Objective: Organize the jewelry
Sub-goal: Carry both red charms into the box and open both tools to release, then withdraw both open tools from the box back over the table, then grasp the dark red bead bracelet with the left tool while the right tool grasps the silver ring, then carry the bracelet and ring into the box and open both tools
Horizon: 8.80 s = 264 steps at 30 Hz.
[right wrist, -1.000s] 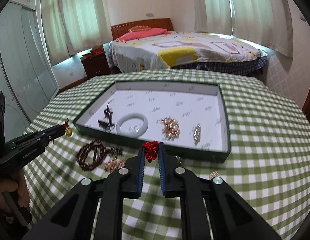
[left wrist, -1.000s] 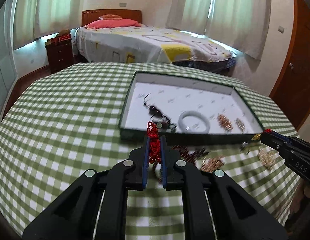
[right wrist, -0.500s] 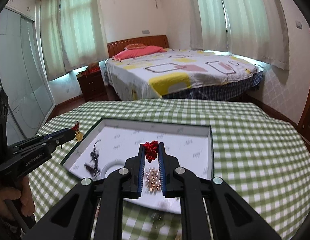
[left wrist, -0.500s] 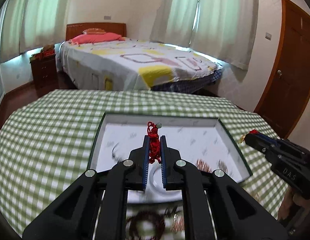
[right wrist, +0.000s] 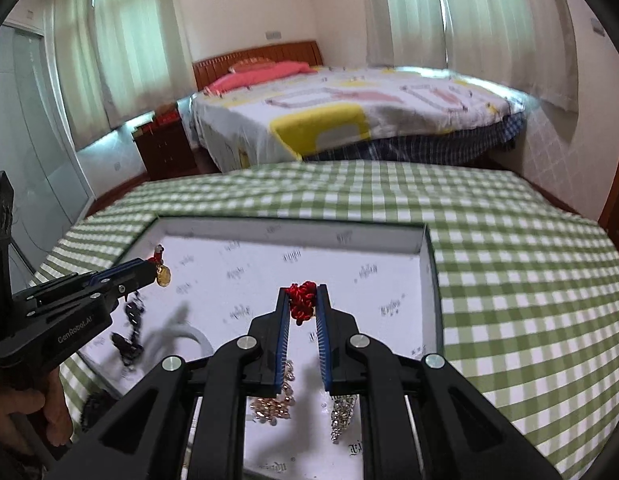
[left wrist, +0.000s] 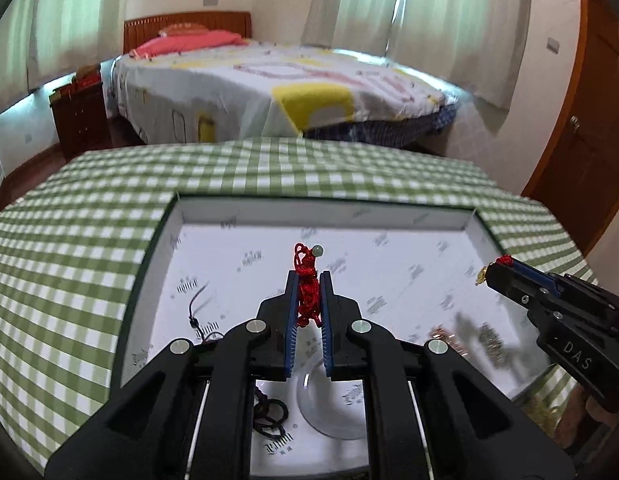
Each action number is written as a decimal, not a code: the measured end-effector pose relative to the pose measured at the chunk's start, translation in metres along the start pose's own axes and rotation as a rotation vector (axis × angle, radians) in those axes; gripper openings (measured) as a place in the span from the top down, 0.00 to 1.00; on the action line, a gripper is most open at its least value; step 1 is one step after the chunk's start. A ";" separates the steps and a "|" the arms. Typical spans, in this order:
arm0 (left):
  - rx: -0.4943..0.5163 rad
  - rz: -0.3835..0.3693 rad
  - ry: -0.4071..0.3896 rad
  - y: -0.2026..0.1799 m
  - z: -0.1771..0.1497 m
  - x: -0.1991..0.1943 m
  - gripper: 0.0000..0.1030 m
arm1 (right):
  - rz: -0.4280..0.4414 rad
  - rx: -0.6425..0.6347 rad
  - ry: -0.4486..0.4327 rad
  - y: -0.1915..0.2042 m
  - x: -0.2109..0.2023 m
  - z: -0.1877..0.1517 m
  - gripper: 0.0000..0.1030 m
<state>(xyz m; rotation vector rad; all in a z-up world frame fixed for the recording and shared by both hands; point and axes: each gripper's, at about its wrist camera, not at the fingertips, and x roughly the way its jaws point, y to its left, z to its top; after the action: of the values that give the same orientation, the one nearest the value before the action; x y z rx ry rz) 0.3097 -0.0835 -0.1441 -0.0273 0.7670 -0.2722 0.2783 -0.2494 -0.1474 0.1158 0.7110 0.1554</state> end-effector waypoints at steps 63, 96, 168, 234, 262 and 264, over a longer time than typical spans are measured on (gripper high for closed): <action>-0.052 0.010 -0.010 0.014 -0.057 -0.082 0.49 | -0.035 0.044 0.039 0.004 -0.061 -0.061 0.67; -0.080 0.047 0.022 0.026 -0.107 -0.099 0.49 | -0.055 -0.020 0.159 0.022 -0.036 -0.093 0.67; 0.012 0.020 0.067 0.007 -0.122 -0.078 0.89 | -0.031 -0.033 0.094 0.028 -0.060 -0.117 0.81; -0.053 0.039 0.018 0.030 -0.002 0.010 0.89 | -0.068 -0.022 0.021 -0.012 0.012 0.000 0.82; -0.072 0.032 0.082 0.032 -0.006 0.035 0.85 | -0.074 -0.016 0.093 -0.014 0.029 -0.007 0.68; -0.071 0.033 0.079 0.032 -0.006 0.035 0.85 | -0.072 -0.016 0.091 -0.014 0.028 -0.008 0.67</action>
<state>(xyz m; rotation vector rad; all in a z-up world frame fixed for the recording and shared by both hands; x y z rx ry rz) 0.3373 -0.0608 -0.1761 -0.0712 0.8549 -0.2151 0.2954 -0.2573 -0.1738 0.0680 0.8032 0.0975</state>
